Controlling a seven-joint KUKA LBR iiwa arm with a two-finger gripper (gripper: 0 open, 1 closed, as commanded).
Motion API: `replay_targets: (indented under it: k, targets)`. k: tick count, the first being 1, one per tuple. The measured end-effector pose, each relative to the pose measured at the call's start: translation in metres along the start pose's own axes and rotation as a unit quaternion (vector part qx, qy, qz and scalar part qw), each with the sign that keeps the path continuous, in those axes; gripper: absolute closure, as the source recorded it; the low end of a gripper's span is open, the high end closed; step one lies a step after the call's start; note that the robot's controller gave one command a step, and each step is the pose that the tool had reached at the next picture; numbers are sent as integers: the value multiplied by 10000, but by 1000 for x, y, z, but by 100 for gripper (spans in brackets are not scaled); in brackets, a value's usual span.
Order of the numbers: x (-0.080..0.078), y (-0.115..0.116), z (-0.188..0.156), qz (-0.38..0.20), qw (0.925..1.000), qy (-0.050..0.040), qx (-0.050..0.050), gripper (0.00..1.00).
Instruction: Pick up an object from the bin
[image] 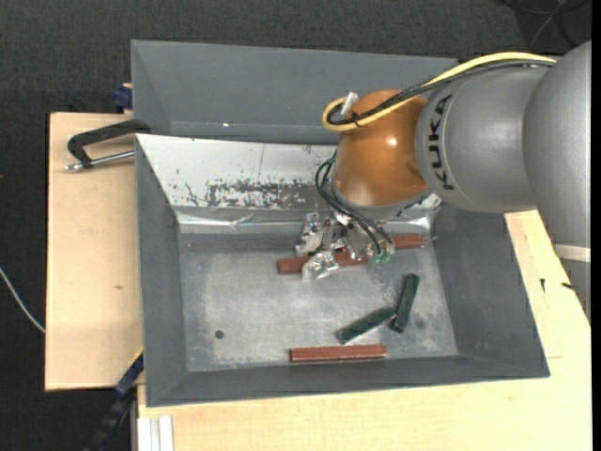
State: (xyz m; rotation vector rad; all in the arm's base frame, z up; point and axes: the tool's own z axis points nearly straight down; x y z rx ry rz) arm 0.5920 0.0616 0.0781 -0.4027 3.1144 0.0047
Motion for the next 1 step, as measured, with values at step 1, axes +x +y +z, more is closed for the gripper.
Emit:
replay_targets:
  k: [1]
  targets:
    - [-12,9,-208,-336,9994,-21,11,100]
